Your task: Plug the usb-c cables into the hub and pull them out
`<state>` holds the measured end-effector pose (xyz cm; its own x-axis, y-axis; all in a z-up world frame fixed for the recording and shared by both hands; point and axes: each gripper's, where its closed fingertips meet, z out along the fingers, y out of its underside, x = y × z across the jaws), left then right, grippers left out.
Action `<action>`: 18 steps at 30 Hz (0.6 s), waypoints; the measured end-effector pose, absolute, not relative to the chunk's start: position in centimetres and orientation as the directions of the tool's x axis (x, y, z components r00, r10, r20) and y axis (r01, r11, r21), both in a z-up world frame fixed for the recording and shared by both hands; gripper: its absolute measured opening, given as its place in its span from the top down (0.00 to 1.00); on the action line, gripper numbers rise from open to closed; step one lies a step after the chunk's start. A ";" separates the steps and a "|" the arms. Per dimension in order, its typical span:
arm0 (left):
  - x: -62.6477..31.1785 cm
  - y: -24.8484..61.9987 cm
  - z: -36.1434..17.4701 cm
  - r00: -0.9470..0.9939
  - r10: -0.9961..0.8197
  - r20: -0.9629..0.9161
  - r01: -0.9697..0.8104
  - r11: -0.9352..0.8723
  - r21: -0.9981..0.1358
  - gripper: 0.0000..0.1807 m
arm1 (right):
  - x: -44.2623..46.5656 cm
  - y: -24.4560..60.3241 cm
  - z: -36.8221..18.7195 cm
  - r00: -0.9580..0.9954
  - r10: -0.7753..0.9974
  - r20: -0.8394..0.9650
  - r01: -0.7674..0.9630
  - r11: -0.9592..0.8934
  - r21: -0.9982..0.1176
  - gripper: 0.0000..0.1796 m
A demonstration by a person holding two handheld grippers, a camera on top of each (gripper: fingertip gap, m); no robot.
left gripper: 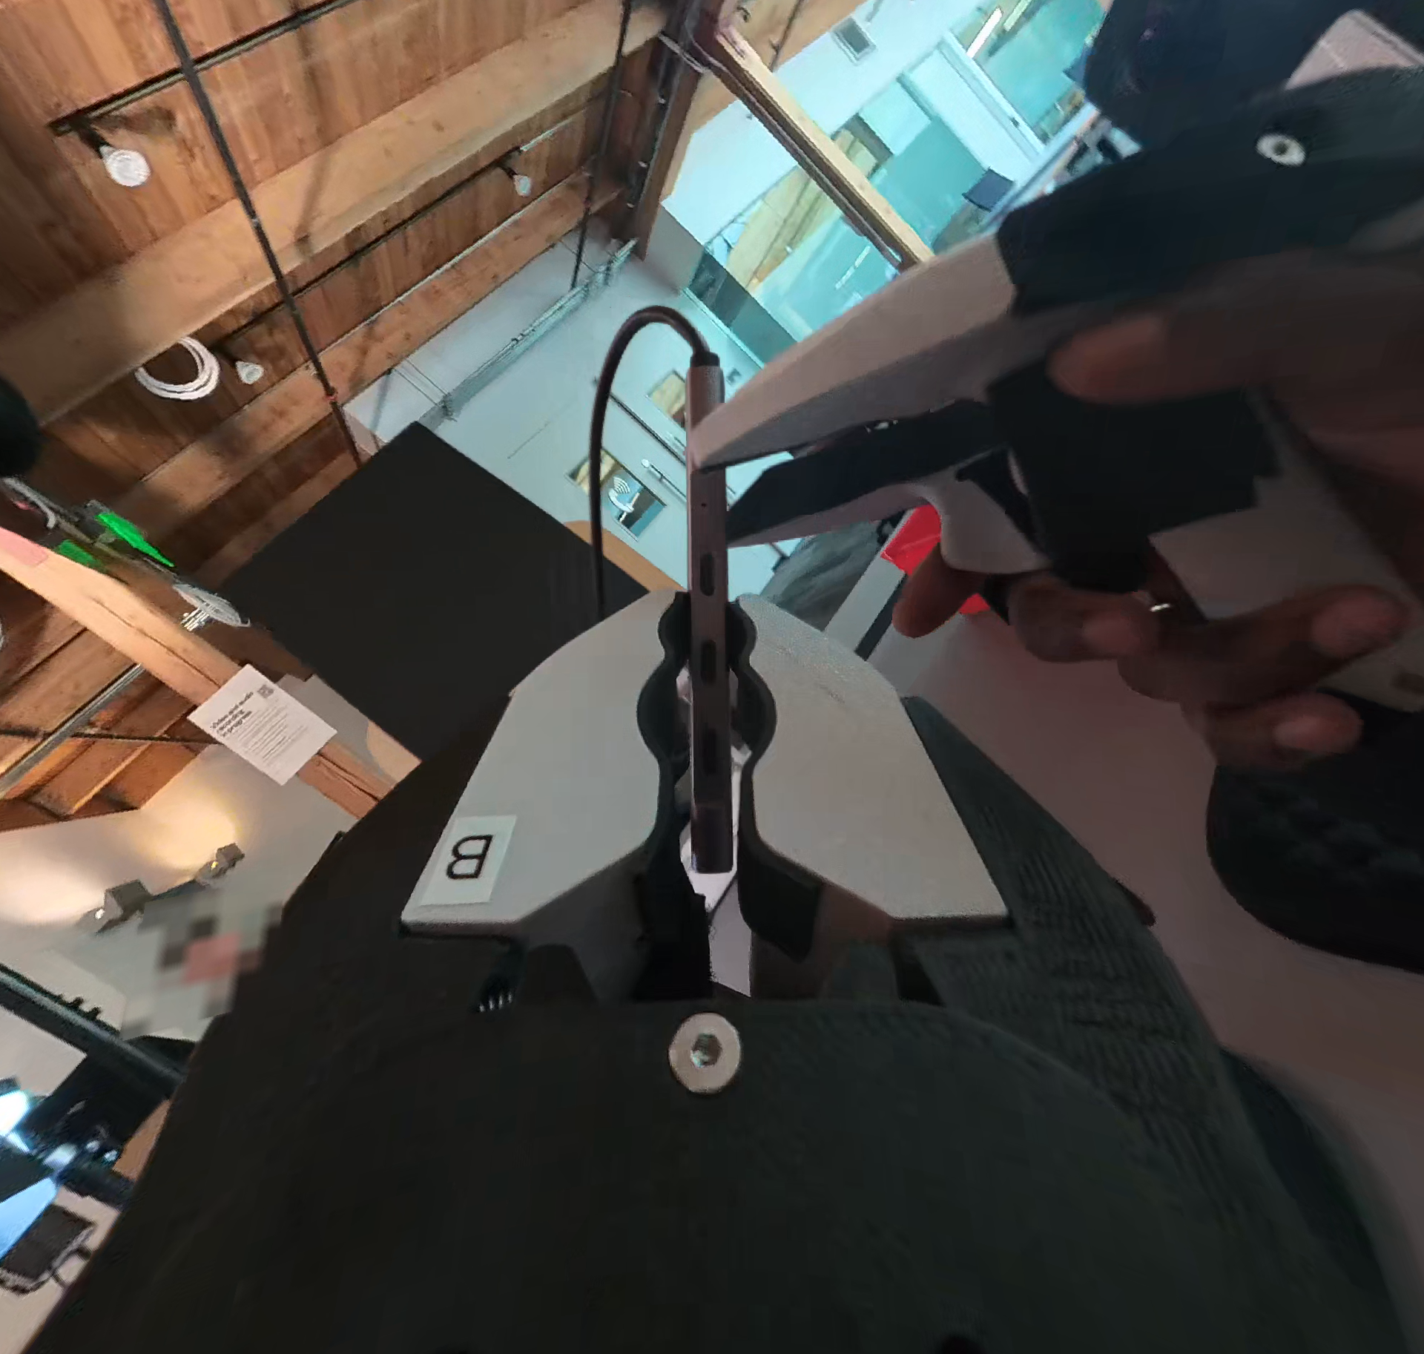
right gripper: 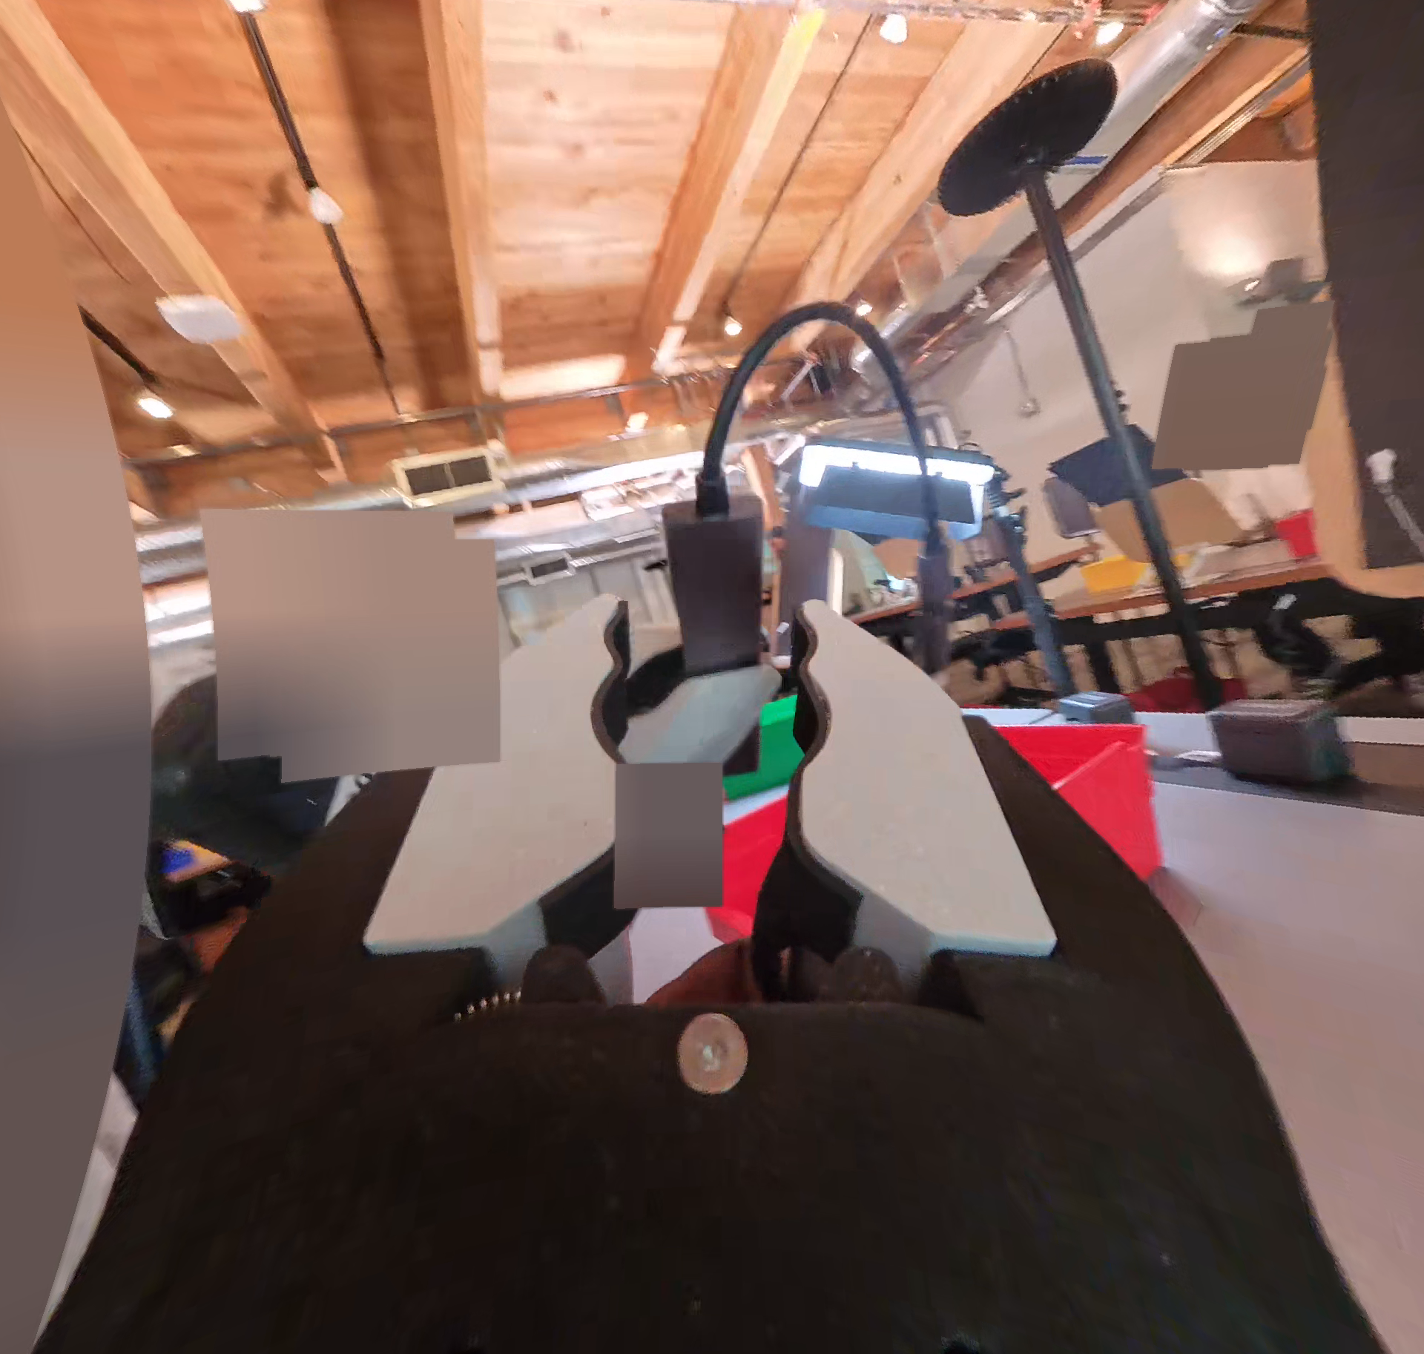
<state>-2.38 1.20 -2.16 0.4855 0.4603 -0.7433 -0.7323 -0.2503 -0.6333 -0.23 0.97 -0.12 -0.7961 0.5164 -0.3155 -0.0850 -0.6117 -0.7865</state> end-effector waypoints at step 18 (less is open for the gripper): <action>-3.2 -5.5 3.5 0.741 0.623 -0.250 -0.524 0.305 -0.795 0.62 | -1.1 16.0 -1.8 -0.310 0.951 0.012 -0.338 -0.098 -0.936 0.88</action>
